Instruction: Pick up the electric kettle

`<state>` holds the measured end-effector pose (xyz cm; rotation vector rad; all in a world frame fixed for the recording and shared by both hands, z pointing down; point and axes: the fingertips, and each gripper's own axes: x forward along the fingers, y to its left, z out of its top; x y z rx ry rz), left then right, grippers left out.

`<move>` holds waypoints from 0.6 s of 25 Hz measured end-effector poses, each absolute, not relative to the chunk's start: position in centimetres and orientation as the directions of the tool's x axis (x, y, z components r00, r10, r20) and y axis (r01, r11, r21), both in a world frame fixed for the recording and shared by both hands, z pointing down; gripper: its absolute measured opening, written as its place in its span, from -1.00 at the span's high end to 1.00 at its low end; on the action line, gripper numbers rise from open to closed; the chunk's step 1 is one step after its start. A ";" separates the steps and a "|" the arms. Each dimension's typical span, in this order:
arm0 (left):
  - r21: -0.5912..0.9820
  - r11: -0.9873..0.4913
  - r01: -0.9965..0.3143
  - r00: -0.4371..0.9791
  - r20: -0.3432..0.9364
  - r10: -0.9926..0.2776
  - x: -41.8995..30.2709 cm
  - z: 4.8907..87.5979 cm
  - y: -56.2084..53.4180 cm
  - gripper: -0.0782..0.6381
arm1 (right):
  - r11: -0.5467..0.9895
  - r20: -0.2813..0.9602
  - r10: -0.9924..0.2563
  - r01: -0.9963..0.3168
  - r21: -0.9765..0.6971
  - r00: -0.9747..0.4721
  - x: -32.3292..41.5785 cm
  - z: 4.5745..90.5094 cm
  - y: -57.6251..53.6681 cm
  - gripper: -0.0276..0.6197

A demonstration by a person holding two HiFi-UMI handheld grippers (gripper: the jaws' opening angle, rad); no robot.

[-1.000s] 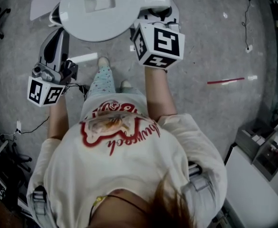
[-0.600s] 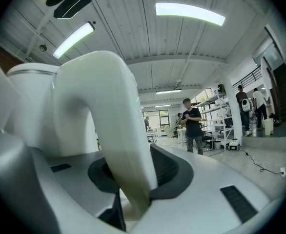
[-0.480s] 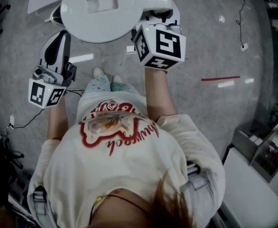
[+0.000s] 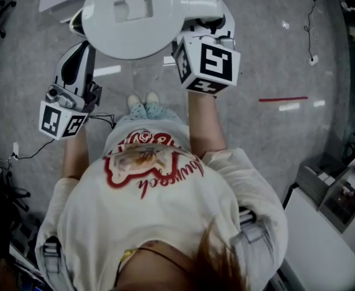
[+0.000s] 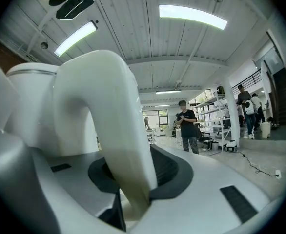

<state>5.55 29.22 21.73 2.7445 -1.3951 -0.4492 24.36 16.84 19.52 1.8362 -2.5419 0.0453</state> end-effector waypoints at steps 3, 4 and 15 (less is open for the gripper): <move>0.153 -0.595 -0.789 0.555 -0.237 -0.797 5.1 21.9 29.6 0.75 | 0.307 0.030 -0.951 -0.951 -0.036 -0.308 24.1 20.0 17.3 0.59; 0.158 -0.592 -0.790 0.552 -0.237 -0.800 5.0 22.0 29.7 0.75 | 0.304 0.027 -0.952 -0.952 -0.036 -0.305 24.1 20.1 17.5 0.59; 0.180 -0.590 -0.787 0.551 -0.225 -0.804 4.1 22.9 31.7 0.75 | 0.297 0.007 -0.955 -0.955 -0.022 -0.297 23.4 19.7 19.6 0.60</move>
